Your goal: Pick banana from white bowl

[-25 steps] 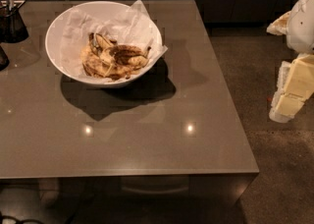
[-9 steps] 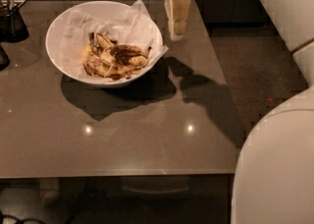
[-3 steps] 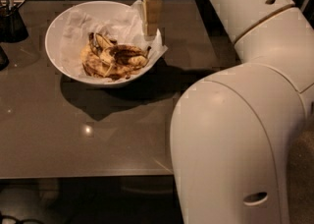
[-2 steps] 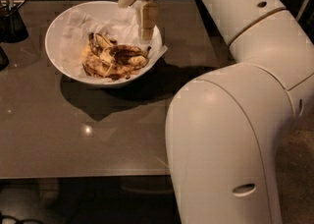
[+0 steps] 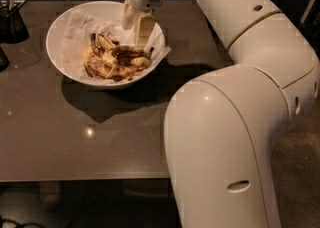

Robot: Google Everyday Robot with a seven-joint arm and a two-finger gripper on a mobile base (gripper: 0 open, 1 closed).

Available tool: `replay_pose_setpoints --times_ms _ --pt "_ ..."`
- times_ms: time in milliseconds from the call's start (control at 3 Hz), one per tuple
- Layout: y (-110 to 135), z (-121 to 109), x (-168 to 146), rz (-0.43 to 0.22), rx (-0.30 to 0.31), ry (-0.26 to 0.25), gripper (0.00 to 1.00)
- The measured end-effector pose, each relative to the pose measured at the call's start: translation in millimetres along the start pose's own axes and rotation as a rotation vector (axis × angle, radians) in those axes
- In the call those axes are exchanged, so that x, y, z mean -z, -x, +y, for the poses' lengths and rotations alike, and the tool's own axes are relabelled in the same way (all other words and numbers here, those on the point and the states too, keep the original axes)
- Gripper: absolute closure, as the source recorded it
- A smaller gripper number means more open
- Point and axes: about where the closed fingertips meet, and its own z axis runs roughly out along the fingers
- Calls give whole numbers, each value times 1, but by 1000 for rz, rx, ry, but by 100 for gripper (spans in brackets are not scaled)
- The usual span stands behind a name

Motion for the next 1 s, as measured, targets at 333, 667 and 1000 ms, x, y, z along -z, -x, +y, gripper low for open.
replay_pose_setpoints --times_ms 333,667,1000 --pt "0 2 -10 -4 -14 24 40" --pt "1 1 -19 -4 -19 42 40" --pt "5 -1 -26 1 -19 58 42"
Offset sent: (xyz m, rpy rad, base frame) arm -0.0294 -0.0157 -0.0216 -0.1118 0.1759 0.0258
